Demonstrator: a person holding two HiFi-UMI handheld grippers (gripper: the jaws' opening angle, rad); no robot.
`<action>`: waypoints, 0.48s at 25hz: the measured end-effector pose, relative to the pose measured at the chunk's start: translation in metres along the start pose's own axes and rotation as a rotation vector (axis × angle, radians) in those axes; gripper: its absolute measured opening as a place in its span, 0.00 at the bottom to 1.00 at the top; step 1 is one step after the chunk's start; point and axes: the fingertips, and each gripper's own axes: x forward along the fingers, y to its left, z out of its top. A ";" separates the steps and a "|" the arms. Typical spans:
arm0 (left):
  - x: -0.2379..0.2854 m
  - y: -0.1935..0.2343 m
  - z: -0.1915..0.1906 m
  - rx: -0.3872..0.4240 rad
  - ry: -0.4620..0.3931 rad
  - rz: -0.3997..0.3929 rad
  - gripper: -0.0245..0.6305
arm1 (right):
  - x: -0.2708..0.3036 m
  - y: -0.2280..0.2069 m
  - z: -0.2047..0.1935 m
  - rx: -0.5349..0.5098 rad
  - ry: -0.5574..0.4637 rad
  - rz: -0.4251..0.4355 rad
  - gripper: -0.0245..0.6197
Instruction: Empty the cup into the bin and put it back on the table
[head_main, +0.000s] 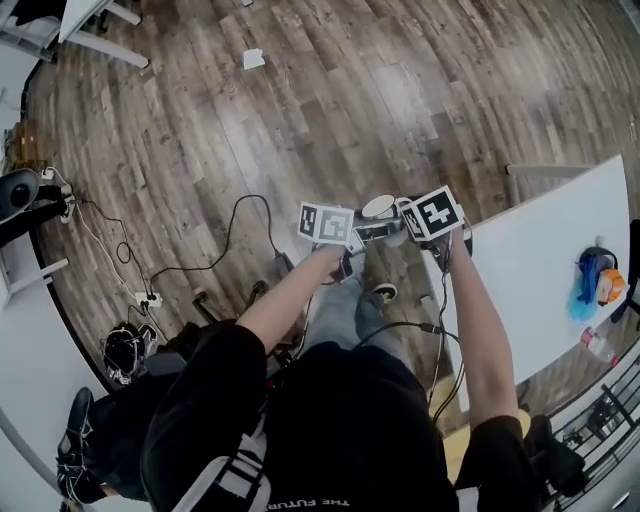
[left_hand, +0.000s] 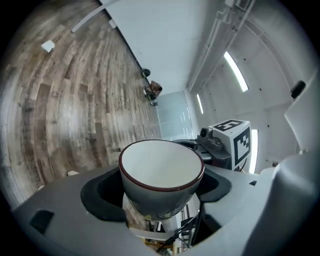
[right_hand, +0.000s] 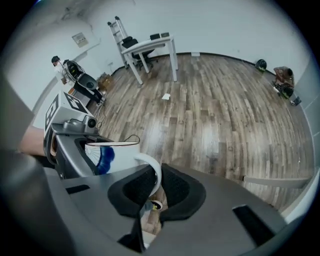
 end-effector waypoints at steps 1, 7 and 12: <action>0.001 0.007 -0.001 -0.053 -0.008 -0.007 0.63 | 0.008 -0.001 -0.001 -0.006 0.044 0.014 0.12; -0.007 0.034 -0.003 -0.187 -0.011 -0.016 0.63 | 0.038 0.005 -0.002 0.002 0.153 0.058 0.12; -0.006 0.040 -0.008 -0.210 -0.004 -0.008 0.63 | 0.045 0.005 -0.007 0.016 0.166 0.072 0.12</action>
